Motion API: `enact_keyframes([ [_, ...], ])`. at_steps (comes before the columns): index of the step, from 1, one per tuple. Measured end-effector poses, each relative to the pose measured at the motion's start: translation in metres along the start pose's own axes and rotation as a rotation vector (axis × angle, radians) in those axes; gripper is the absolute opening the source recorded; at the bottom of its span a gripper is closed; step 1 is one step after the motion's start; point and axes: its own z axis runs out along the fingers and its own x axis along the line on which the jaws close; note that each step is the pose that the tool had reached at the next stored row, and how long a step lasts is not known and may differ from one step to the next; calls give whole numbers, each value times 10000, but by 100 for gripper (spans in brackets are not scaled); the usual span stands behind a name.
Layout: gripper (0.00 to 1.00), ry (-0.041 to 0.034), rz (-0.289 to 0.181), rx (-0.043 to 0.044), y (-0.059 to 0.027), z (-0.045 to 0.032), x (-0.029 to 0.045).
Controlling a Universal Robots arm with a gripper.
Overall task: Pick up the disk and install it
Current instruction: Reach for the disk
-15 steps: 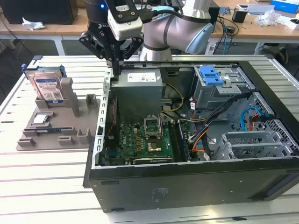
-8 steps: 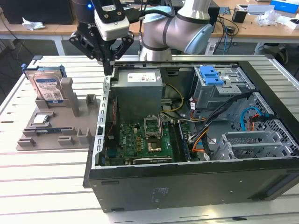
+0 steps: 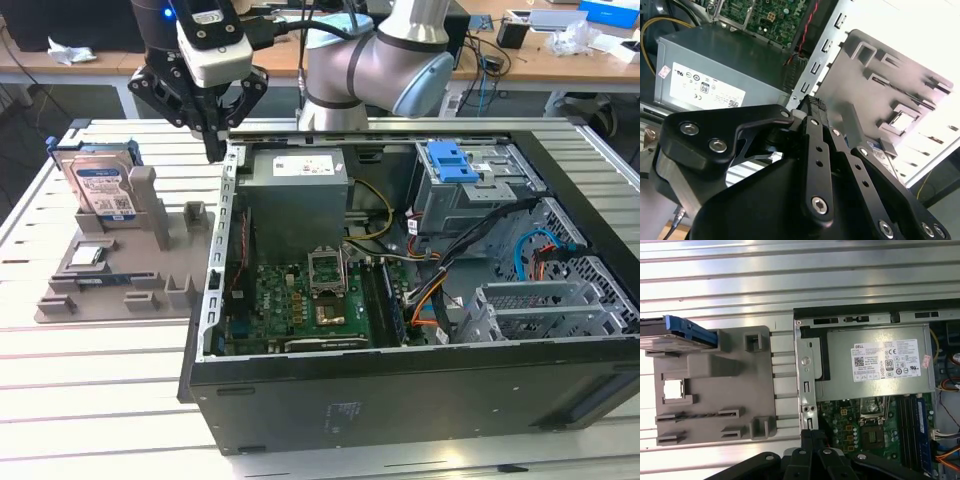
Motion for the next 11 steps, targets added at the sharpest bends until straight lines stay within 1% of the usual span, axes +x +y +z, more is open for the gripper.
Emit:
enact_keyframes([
  [5,11,0,-1,0,-7,-2,87],
  [6,11,1,-1,1,-9,-3,117],
  [11,11,0,0,0,-14,-5,191],
])
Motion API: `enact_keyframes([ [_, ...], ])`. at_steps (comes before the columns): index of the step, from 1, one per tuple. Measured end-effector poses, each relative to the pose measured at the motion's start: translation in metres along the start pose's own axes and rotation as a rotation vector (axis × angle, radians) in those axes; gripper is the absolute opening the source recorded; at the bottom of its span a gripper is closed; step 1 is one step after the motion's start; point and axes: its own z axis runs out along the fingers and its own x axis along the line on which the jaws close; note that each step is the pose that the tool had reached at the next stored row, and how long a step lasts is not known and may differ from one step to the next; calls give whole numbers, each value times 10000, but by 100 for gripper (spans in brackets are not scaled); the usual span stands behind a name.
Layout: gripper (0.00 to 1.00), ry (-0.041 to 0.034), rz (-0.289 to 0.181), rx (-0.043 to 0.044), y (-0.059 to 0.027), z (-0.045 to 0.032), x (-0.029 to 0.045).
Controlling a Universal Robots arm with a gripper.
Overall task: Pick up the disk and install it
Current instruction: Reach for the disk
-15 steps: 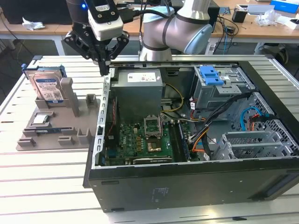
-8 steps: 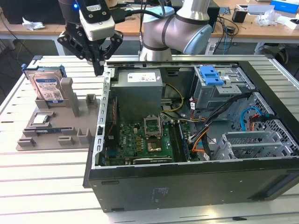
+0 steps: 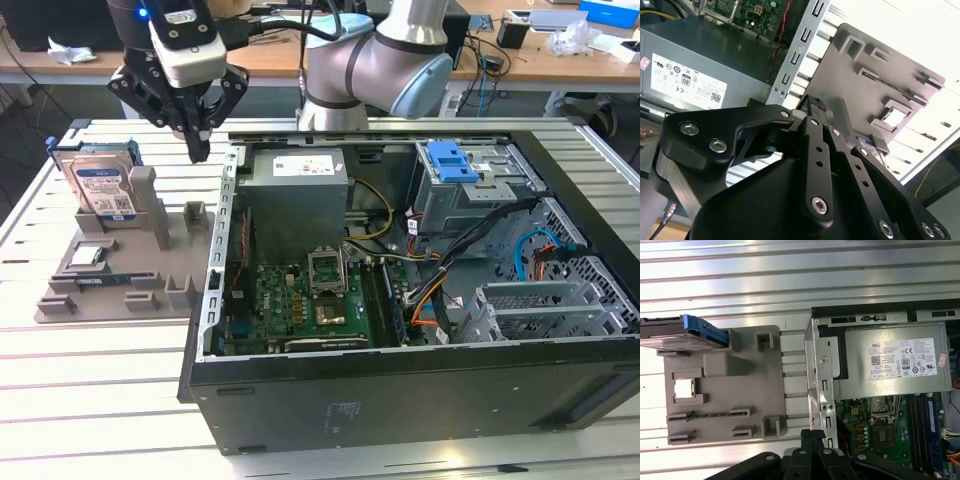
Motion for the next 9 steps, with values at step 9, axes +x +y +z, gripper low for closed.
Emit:
enact_keyframes([
  [9,11,0,0,-1,-11,-4,147],
])
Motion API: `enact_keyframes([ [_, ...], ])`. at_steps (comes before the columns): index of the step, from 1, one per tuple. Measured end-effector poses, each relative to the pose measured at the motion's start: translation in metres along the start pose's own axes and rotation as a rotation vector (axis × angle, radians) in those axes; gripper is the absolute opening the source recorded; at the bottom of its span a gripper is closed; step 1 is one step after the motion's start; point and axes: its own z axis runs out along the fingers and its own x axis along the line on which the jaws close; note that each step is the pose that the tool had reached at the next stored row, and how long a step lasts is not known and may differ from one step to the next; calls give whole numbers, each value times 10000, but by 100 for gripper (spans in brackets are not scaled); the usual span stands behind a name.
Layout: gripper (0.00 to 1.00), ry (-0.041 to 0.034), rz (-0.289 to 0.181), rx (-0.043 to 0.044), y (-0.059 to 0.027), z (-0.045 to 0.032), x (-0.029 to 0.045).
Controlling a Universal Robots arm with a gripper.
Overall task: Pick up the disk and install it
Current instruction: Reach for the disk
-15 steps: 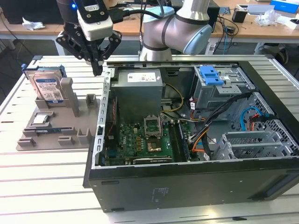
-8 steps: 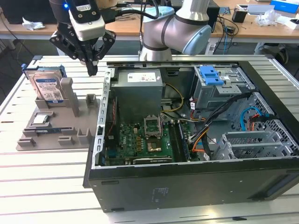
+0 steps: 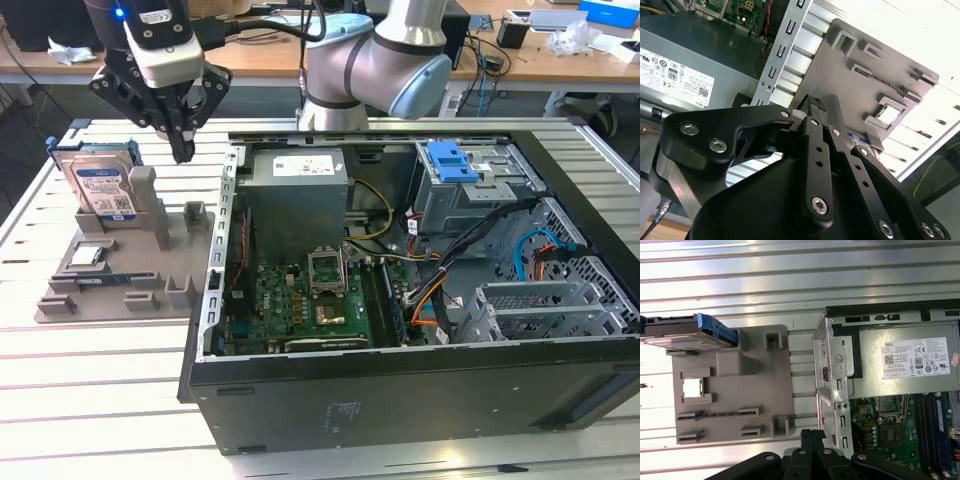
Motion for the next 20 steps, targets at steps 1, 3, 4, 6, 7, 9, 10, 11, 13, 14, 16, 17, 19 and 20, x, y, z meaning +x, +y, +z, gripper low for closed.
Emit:
enact_keyframes([
  [1,11,0,0,1,-1,-1,15],
  [3,11,0,0,1,-3,-1,38],
  [4,11,0,1,0,-4,-1,50],
  [6,11,1,0,1,-7,-3,94],
  [7,11,1,-1,1,-8,-3,107],
  [9,11,1,-1,1,-11,-4,140],
  [10,11,1,0,1,-12,-5,166],
  [11,11,0,0,1,-14,-5,183],
  [13,11,1,1,1,-16,-6,214],
  [14,11,0,0,1,-17,-6,230],
  [16,11,0,0,1,-19,-7,261],
  [17,11,0,-1,0,-21,-8,277],
  [19,11,0,-1,0,-24,-9,314],
  [20,11,1,0,1,-25,-9,337],
])
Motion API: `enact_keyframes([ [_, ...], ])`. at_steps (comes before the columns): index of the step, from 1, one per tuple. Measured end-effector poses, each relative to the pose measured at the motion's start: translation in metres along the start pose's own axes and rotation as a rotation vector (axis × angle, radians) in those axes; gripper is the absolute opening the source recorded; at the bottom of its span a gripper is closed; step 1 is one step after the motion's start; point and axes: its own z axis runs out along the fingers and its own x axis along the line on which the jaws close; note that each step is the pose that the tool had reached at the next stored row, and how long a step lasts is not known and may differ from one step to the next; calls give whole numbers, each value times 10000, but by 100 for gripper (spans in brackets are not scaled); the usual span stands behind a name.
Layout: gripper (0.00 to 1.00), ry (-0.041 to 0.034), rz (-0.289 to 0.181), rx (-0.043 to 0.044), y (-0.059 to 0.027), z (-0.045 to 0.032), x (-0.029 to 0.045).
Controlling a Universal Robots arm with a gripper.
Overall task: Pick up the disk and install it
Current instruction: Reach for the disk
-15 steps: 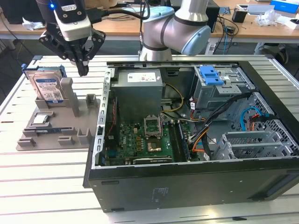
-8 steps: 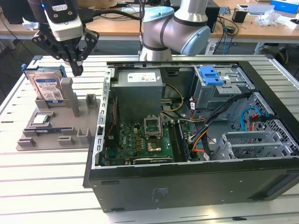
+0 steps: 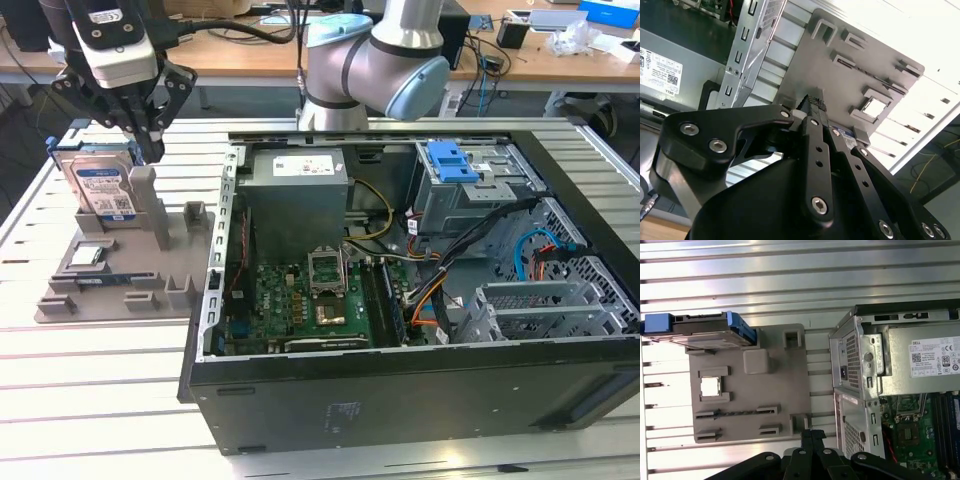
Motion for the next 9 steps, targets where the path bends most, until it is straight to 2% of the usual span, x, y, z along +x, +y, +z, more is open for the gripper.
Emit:
enact_keyframes([
  [9,11,0,1,-1,-3,-2,115],
])
